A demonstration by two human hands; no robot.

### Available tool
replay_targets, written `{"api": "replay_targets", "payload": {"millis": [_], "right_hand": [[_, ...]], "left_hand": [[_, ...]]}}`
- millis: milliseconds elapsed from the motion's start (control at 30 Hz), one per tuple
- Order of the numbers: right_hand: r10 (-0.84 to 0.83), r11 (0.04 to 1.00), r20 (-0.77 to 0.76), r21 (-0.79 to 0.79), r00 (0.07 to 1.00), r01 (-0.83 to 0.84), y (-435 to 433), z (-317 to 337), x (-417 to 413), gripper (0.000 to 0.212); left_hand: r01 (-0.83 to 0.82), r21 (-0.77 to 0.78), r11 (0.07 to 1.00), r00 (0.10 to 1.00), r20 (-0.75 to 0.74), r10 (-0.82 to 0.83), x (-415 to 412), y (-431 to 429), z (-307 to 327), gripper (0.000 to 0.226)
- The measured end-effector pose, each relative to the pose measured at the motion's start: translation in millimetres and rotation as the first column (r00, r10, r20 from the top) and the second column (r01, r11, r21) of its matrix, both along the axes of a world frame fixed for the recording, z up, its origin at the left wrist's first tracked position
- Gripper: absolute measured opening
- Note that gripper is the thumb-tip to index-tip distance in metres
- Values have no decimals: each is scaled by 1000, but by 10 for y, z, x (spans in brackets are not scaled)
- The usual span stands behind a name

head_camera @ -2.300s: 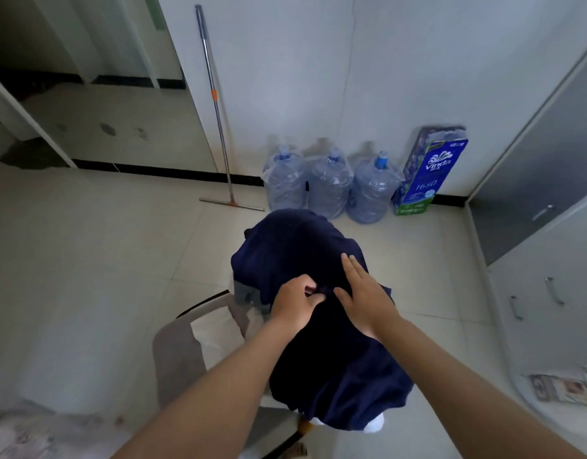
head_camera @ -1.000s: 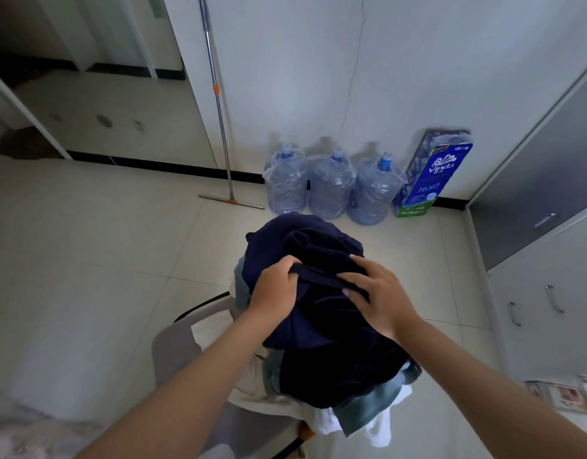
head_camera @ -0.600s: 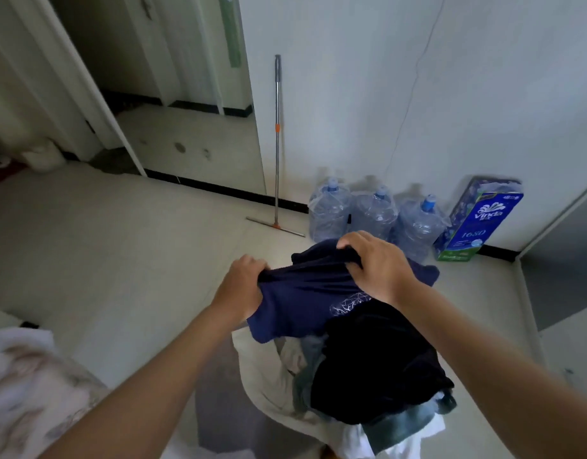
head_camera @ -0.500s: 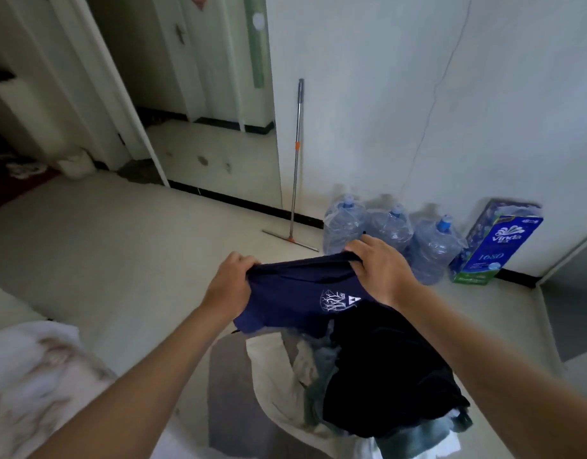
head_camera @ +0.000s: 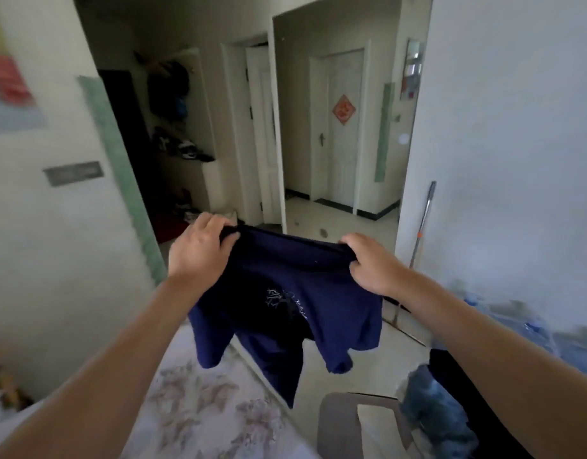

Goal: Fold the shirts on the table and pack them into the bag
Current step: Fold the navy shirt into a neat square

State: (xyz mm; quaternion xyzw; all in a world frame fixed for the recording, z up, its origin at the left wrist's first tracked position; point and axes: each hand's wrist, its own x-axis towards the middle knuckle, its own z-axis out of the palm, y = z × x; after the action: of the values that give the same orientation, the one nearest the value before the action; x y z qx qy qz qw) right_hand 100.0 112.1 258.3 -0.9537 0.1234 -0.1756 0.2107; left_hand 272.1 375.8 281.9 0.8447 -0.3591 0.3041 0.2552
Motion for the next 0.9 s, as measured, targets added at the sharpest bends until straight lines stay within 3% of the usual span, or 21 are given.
{"api": "replay_targets", "payload": {"millis": [100,200,333,400,467,500,567,633,700,767,833,900], "right_hand": [[45,999,61,-15,997,-44,579,197,402,27],[83,991,162,94,983,-99,1218,407,660,17],[95,939,123,319,988,-130,1993,594,920,57],[218,804,70,552,973,-220,2349,697,1013,63],[421,555,10,788,907,-266,2642,815,1066,45],[508,470,-17,843,861,-261,2755,871,1087,41],[599,401,-59,885,798,-236,2895,909,1199,42],[575,455,-108,866,811,-207,2987,850,1378,36],[503,650,-199,728,841,-217,3106,716,1537,36],[434,846,-286,455,854,-278,3194,492,1719,44],[394,909,-314,276,864,-314,3245,163,1914,25],[370,925,-323,211,871,-315,3257,-207,2100,14]], "left_hand": [[17,149,989,1000,-10,-16,158,999,323,24],[39,207,978,995,-97,-19,256,1965,495,12],[-69,111,991,965,-246,95,228,3025,605,10],[-125,56,991,923,-360,136,171,3438,652,13],[-179,19,984,909,-379,173,128,3813,711,17],[-198,-9,980,896,-407,177,115,3977,742,18],[-198,-85,977,846,-519,126,86,4251,784,28],[-195,-66,979,798,-591,119,75,4424,756,43],[-197,58,979,755,-627,189,151,4479,570,41],[-259,219,941,726,-598,339,269,4482,236,23],[-340,314,887,717,-524,460,385,4445,-134,11],[-344,321,882,719,-514,467,536,4448,-525,12]]}}
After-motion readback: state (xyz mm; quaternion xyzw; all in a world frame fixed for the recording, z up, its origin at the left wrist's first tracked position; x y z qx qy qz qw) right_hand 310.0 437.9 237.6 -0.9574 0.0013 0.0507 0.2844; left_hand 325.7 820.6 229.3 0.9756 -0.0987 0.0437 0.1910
